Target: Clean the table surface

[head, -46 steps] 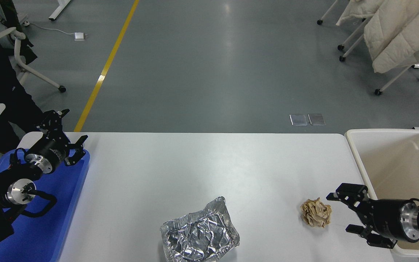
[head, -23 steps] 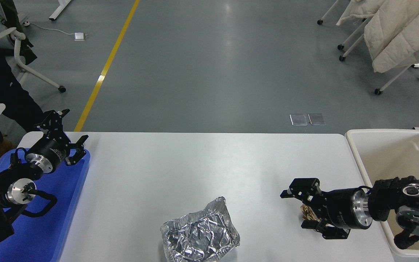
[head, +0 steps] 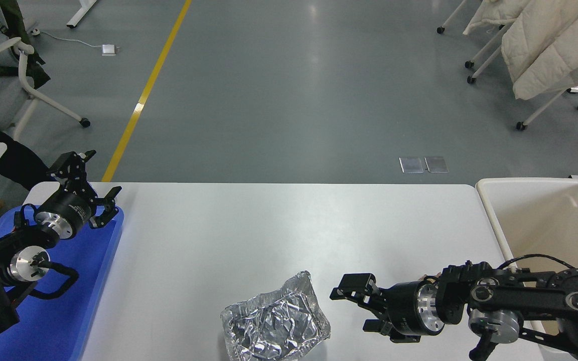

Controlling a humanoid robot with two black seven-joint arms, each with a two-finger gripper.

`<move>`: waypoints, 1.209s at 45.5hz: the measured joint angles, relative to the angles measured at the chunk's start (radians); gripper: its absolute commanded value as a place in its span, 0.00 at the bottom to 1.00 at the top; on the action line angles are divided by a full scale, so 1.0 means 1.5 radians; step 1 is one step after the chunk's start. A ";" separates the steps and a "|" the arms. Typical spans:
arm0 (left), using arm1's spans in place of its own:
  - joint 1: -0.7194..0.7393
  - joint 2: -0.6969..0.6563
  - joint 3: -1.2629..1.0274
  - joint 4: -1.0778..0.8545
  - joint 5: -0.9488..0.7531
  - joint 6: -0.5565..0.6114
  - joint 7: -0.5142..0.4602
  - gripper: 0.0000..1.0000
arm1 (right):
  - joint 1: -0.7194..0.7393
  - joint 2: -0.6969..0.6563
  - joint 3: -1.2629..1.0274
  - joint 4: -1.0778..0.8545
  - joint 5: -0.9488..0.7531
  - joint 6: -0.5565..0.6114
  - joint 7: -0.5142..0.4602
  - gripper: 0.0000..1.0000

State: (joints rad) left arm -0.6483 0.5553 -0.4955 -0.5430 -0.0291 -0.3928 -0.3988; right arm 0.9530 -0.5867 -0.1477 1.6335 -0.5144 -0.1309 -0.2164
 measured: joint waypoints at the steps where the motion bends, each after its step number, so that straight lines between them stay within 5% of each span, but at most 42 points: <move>1: 0.000 0.000 0.000 0.000 0.000 0.000 0.000 1.00 | -0.001 0.003 -0.001 -0.003 -0.009 -0.001 0.000 0.99; 55: 0.000 0.000 0.000 0.000 0.000 0.000 0.000 1.00 | 0.021 0.210 -0.120 -0.189 -0.326 -0.060 0.064 0.94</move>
State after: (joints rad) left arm -0.6482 0.5553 -0.4955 -0.5430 -0.0293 -0.3927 -0.3988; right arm 0.9850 -0.2718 -0.3273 1.3503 -1.0035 -0.2208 -0.1207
